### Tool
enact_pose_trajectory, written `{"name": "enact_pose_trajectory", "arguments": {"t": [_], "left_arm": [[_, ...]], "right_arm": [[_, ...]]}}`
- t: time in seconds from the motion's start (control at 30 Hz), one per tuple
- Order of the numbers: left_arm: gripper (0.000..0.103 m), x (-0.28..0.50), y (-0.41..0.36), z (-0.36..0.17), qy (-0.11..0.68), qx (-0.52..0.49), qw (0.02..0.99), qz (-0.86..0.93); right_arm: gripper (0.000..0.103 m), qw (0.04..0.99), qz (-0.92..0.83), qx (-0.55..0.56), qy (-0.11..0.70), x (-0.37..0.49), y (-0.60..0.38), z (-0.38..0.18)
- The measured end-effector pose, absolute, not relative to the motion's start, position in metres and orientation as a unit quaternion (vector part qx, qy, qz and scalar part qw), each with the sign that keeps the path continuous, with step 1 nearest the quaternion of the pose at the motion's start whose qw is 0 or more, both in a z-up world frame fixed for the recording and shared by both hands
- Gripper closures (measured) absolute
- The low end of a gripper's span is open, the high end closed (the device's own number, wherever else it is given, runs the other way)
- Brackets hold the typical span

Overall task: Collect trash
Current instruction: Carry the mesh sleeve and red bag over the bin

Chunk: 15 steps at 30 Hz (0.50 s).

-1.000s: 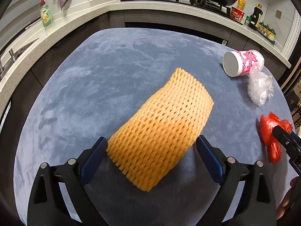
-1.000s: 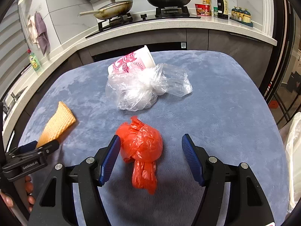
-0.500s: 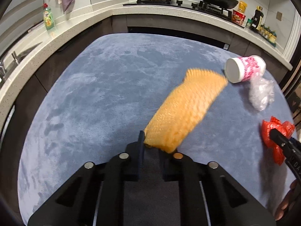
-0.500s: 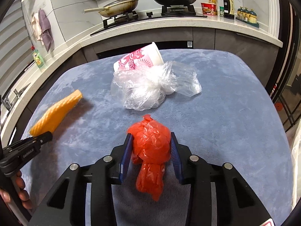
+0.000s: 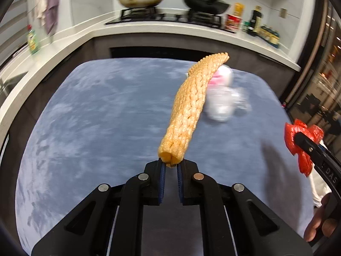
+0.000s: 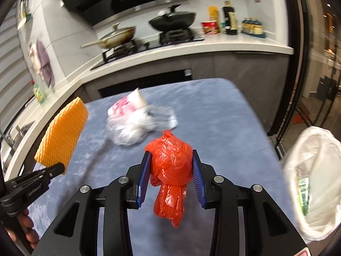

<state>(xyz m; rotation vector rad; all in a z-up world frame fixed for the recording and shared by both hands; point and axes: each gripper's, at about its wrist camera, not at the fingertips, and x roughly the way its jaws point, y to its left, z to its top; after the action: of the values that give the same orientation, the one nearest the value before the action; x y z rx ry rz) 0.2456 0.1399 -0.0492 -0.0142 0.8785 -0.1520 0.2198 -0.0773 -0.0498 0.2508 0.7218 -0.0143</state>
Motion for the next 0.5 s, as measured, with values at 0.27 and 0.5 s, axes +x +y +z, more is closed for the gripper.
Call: {"name": "enact_pose_trajectory", "arguments": {"t": [0.27,0.5], "left_arm": [[0.094,0.215,0.061,-0.03,0.41,0.022,0.901,-0.136],[0.094,0.19,-0.006,-0.021,0.402,0.048,0.895,-0.185]], "right_arm": [[0.068,0.93,-0.066,0.157,0.325,0.178,-0.156,-0.034],[0.068,0.926,-0.118,0.182,0.308,0.138,-0.221,-0.029]]}}
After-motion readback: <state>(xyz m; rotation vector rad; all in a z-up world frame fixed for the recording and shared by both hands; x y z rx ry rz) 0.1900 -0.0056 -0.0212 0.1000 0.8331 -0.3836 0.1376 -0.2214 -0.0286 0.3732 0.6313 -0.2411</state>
